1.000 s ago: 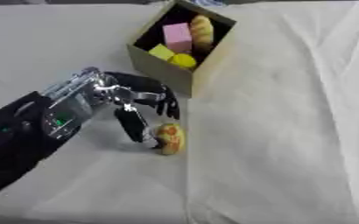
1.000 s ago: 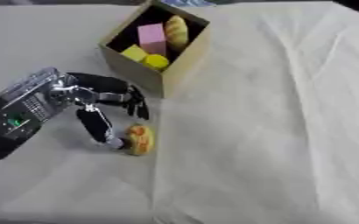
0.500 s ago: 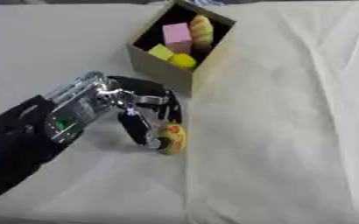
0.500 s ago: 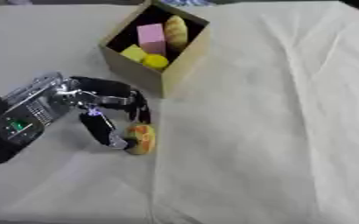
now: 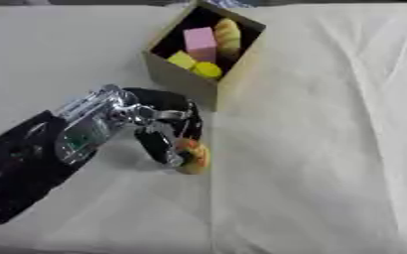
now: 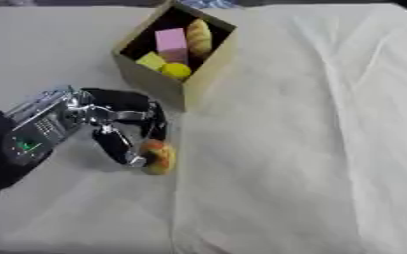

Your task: Pick up objects on the table and place them in the box.

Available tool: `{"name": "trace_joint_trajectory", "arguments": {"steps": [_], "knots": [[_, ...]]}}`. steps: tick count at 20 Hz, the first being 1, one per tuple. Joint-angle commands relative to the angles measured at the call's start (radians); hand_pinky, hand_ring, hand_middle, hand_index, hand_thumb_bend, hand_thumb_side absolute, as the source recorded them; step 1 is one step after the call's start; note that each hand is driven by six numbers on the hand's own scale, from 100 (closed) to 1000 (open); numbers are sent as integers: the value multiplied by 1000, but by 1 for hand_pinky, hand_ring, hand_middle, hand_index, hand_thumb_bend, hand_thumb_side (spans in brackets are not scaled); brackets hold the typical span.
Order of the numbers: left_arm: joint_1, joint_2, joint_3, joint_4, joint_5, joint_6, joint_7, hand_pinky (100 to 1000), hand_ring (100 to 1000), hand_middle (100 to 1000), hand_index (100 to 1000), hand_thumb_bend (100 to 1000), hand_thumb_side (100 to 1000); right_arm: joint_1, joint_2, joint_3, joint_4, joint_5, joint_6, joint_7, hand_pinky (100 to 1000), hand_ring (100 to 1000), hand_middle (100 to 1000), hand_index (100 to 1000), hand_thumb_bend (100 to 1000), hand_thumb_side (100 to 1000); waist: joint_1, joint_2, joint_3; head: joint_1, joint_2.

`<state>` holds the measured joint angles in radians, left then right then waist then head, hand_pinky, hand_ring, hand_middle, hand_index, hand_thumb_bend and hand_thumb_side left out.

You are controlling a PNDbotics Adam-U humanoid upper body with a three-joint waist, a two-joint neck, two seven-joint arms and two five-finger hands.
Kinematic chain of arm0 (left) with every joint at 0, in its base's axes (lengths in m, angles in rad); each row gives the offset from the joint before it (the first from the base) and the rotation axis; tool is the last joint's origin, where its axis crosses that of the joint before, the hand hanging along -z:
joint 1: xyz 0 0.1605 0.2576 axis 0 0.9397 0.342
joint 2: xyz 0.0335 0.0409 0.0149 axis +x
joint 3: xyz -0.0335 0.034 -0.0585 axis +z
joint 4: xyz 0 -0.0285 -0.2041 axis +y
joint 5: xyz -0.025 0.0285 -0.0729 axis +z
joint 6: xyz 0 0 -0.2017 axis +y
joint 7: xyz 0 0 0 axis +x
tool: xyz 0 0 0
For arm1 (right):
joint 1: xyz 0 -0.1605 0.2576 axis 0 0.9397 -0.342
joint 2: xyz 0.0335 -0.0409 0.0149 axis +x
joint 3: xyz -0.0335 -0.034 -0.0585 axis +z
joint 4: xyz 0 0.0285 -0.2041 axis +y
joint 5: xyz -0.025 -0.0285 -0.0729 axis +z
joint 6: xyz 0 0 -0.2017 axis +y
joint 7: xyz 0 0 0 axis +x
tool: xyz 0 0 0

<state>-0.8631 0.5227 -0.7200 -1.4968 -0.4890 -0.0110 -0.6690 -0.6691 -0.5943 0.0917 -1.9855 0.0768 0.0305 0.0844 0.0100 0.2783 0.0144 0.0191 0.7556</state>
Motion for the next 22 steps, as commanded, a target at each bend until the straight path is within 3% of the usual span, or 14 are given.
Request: {"name": "trace_joint_trajectory", "arguments": {"steps": [1,6,11,15,22], "knots": [[-23,33,41,-41,-19,-8,16,620,515,483,564,245,156,-14,-15,-15,-15,-2,0,-6,902,754,653,737,100,525,0,-26,3,-2,-5],[-44,75,94,-107,4,-1,9,621,519,487,572,231,120,-11,-19,-16,-15,-1,1,-10,902,753,653,737,100,525,2,-29,7,-7,-1],[-122,103,192,-145,-10,43,48,624,535,497,567,244,100,-9,-23,-16,-15,0,0,-14,901,753,653,737,100,525,6,-32,11,-12,2],[-202,60,278,-74,-46,92,97,624,534,515,568,234,100,-14,-25,-12,-15,1,-1,-10,901,753,653,737,100,525,12,-31,1,-3,-6],[-330,-66,360,89,-144,169,119,630,537,519,572,227,100,-29,-28,-7,-15,1,-5,-7,901,752,653,736,100,525,22,-22,-27,19,-15]]}}
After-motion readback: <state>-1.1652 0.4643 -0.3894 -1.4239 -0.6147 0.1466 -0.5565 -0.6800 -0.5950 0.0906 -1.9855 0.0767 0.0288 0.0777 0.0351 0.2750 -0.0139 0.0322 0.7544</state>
